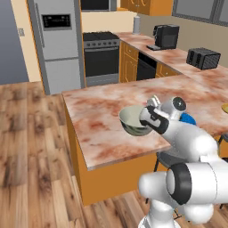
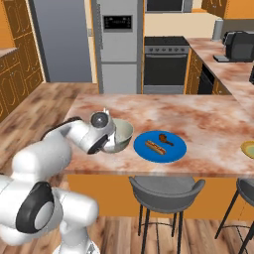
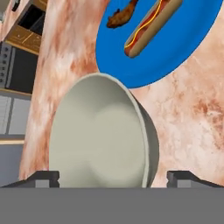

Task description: Take the smaller bowl and place it next to the appetizer plate on the dining counter , and place the larger bowl next to the plate with cooked food.

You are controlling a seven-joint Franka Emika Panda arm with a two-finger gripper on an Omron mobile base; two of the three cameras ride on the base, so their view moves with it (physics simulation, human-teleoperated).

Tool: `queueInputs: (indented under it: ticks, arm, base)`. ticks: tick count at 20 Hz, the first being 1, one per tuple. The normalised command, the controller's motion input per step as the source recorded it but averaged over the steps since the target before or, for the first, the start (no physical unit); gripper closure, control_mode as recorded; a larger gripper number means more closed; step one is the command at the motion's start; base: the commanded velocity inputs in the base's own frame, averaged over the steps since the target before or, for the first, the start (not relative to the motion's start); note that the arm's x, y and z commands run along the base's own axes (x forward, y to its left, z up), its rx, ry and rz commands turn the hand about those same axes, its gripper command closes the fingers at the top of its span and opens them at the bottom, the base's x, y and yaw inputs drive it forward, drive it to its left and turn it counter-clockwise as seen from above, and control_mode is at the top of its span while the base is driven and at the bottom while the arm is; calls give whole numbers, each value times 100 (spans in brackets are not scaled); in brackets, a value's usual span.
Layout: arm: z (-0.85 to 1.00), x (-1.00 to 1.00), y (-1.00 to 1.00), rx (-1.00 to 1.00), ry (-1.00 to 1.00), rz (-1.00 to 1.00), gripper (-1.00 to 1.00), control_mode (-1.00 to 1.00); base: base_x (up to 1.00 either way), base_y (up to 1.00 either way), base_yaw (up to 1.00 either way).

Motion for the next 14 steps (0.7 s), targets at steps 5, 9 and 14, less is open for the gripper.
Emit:
queueInputs:
  ticks: [5,9,14]
  arm:
    - [96,-60,3,0,0,-1,-100,-100]
    - [19,-100,34,-7,-6,3,-100,-100]
    - [0,-100,72,-21,-17,13,-100,-100]
  base:
    - [0,0,0]
    - [0,0,0]
    - [0,0,0]
